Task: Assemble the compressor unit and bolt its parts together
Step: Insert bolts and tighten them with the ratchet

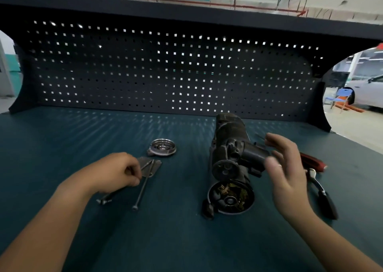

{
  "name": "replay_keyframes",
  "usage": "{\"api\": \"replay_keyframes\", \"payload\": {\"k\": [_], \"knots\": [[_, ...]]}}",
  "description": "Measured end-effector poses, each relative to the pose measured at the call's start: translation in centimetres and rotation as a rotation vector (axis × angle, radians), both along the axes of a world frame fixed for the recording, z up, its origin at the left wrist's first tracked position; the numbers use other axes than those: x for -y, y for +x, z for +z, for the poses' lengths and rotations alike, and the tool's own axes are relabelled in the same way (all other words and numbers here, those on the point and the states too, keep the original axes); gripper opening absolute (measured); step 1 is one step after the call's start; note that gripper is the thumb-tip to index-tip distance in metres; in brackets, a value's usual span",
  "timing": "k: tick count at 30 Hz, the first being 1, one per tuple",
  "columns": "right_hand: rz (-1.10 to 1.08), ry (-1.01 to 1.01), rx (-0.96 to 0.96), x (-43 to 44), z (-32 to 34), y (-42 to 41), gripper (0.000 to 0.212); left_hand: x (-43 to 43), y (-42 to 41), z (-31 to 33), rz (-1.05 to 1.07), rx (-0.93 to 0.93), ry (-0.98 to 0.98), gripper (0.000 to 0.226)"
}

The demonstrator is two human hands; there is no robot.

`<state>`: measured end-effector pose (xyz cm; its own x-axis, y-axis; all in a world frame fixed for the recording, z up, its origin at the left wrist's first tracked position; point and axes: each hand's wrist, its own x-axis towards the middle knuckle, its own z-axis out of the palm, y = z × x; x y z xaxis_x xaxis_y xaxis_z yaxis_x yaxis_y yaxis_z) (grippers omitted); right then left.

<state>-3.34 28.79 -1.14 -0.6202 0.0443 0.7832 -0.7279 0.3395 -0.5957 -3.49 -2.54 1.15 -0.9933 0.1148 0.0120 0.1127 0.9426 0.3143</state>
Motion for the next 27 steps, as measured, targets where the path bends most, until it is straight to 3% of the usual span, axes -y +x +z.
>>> {"api": "replay_keyframes", "payload": {"k": [5,10,15,20,27], "knots": [[-0.047,0.310,-0.090,0.1,0.1,0.3,0.060,-1.8,0.1,-0.3,0.004,-0.162,0.188,0.017],[-0.033,0.331,-0.067,0.1,0.3,0.4,0.066,-5.0,0.2,-1.0,0.040,-0.350,0.703,0.018],[-0.018,0.348,-0.043,0.1,0.2,0.5,0.073,-8.8,0.5,1.4,-0.134,-0.466,1.112,0.022],[-0.029,0.355,0.017,0.1,0.4,0.5,0.071,-11.4,-0.8,5.9,-0.330,-0.443,1.084,0.022],[-0.037,0.373,-0.006,-0.2,0.3,0.2,0.065,-12.3,-1.7,4.8,-0.288,-0.437,0.917,0.022]]}}
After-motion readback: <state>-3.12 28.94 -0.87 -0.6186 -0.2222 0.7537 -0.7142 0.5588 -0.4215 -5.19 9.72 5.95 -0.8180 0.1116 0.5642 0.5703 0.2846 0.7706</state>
